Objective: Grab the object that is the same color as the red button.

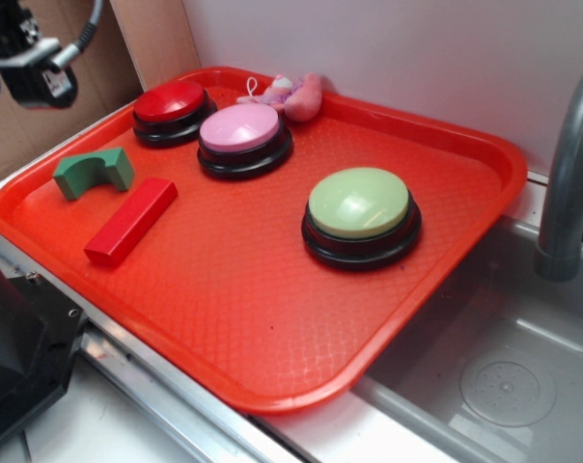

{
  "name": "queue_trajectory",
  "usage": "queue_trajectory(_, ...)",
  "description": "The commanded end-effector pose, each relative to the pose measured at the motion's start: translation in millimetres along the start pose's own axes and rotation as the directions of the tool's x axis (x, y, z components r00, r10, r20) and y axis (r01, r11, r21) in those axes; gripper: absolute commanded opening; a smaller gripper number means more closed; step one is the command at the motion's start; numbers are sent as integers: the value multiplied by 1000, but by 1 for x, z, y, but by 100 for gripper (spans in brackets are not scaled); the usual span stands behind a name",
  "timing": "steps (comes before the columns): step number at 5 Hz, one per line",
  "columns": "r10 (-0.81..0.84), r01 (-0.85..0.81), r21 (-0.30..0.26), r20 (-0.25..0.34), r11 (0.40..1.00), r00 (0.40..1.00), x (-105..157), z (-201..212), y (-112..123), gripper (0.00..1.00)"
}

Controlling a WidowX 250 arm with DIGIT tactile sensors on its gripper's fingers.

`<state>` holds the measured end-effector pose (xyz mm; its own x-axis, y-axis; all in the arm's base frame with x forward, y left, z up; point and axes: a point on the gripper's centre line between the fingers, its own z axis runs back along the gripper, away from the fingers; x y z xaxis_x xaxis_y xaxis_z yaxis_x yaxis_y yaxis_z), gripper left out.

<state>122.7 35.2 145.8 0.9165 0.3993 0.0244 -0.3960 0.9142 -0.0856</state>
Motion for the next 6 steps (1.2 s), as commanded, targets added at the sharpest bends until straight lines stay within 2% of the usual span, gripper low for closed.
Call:
queue_trajectory(1,121,-121,16,18,992,992,21,-52,17,100)
queue_trajectory(2,123,-126,51,45,991,991,29,-75,14,100)
queue_trajectory(4,129,-135,82,72,987,989,40,-109,6,100)
queue_trajectory(5,107,-111,75,53,991,993,41,-121,5,100)
queue_trajectory(6,120,-123,50,69,991,990,44,-136,4,100)
